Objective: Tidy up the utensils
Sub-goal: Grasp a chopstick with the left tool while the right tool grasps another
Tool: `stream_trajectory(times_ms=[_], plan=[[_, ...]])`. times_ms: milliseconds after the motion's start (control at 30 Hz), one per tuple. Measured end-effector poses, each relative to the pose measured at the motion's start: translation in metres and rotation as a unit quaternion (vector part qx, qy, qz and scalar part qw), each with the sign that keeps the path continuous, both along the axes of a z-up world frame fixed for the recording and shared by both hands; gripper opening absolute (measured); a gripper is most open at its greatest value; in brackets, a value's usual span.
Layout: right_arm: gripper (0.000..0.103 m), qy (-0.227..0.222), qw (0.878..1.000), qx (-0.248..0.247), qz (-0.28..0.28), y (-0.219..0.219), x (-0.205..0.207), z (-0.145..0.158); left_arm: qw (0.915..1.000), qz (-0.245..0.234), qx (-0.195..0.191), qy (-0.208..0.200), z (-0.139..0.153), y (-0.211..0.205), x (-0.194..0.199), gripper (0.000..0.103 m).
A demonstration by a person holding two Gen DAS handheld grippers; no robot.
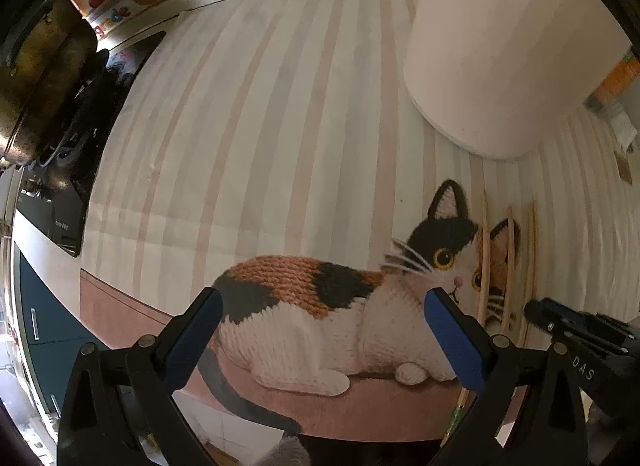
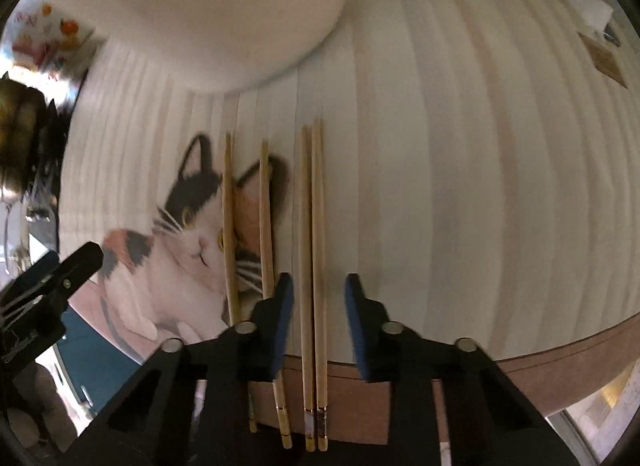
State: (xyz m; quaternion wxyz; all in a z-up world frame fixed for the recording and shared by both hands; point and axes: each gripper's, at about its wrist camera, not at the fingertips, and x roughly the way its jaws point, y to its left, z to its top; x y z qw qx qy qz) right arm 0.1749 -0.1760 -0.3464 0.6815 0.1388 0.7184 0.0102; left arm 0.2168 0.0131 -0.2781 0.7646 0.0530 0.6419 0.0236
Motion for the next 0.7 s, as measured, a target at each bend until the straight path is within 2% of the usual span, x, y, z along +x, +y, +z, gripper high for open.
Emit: stream_trajectory(times_ms=[33, 167, 233, 367, 467, 533, 567, 700], plan=[[0.014, -0.010, 1.000, -0.010, 0.003, 0.001, 0.000, 0.003, 1.0000, -0.004, 0.000, 0.001, -0.001, -0.003, -0.001, 0.103], [0.011, -0.012, 1.000, -0.013, 0.000, -0.004, -0.005, 0.005, 0.9997, -0.023, -0.004, 0.005, -0.002, -0.019, -0.003, 0.103], [0.003, -0.013, 1.000, -0.015, -0.005, -0.010, -0.006, 0.009, 0.9993, -0.035, -0.008, 0.009, -0.005, -0.029, -0.005, 0.103], [0.003, -0.003, 0.999, 0.015, -0.032, -0.031, -0.012, 0.008, 0.9982, -0.055, -0.011, 0.019, -0.014, -0.048, -0.008, 0.102], [0.003, -0.004, 0.999, -0.024, -0.027, -0.041, -0.015, 0.010, 0.9974, -0.065, -0.018, 0.028, -0.022, -0.064, -0.010, 0.101], [0.000, 0.000, 0.999, -0.026, -0.035, -0.052, -0.019, 0.008, 0.9967, -0.071, -0.023, 0.033, -0.026, -0.072, -0.011, 0.097], [0.000, 0.003, 0.999, -0.030, -0.043, -0.059, -0.021, 0.010, 0.9962, -0.074, -0.027, 0.036, -0.028, -0.076, -0.011, 0.094], [0.002, 0.008, 0.997, -0.002, -0.081, -0.082, -0.028, 0.013, 0.9933, -0.087, -0.045, 0.061, -0.043, -0.090, -0.013, 0.061]])
